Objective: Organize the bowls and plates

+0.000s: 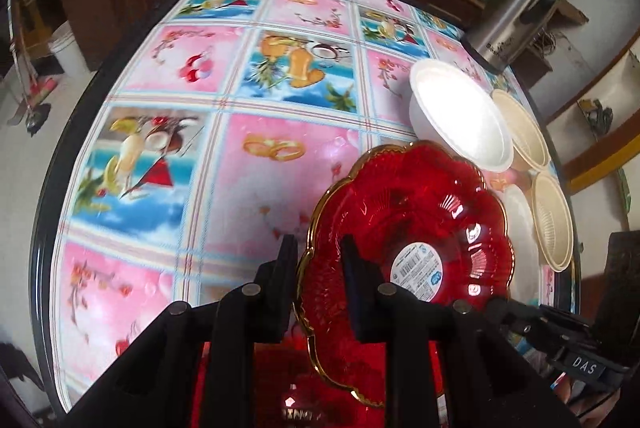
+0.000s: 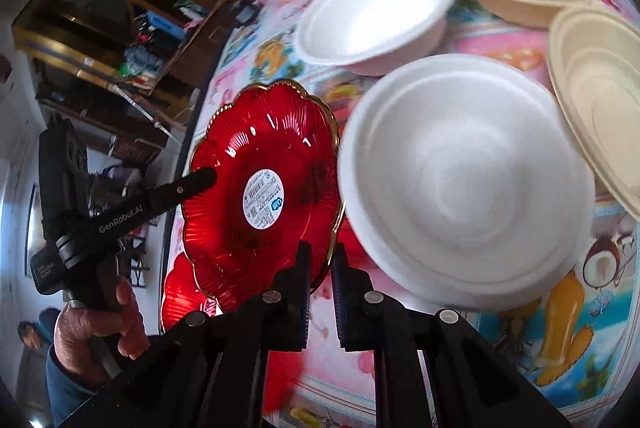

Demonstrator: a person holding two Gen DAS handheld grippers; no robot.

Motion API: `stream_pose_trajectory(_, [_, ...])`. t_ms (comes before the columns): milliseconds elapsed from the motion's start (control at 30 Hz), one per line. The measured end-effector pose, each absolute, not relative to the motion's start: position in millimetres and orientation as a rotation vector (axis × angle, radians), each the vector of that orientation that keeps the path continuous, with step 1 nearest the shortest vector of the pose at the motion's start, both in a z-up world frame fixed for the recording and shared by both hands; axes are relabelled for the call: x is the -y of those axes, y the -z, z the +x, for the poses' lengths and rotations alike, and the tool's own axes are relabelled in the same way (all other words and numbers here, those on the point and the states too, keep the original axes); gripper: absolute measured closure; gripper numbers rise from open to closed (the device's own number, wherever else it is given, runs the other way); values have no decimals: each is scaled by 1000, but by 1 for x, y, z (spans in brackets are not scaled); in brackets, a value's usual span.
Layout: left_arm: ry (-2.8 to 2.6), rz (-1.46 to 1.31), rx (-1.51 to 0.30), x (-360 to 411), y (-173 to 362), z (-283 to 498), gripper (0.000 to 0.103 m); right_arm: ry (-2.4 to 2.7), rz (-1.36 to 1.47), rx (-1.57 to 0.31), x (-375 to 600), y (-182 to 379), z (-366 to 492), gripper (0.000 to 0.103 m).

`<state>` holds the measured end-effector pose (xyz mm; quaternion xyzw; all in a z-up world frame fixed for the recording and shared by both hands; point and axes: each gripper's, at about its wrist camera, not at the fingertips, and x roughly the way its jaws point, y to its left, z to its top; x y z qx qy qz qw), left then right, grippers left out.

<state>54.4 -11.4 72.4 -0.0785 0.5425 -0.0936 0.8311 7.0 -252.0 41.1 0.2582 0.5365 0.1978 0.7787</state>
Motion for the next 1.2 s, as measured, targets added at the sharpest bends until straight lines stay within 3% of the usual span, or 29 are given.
stream_pose_trajectory(700, [7, -307, -1078, -32, -103, -51, 82, -676, 394, -1135, 217, -74, -8, 92])
stream_pose_trajectory(1200, [-151, -429, -1138, -70, -59, -133, 82, -851, 194, -1240, 151, -58, -30, 92])
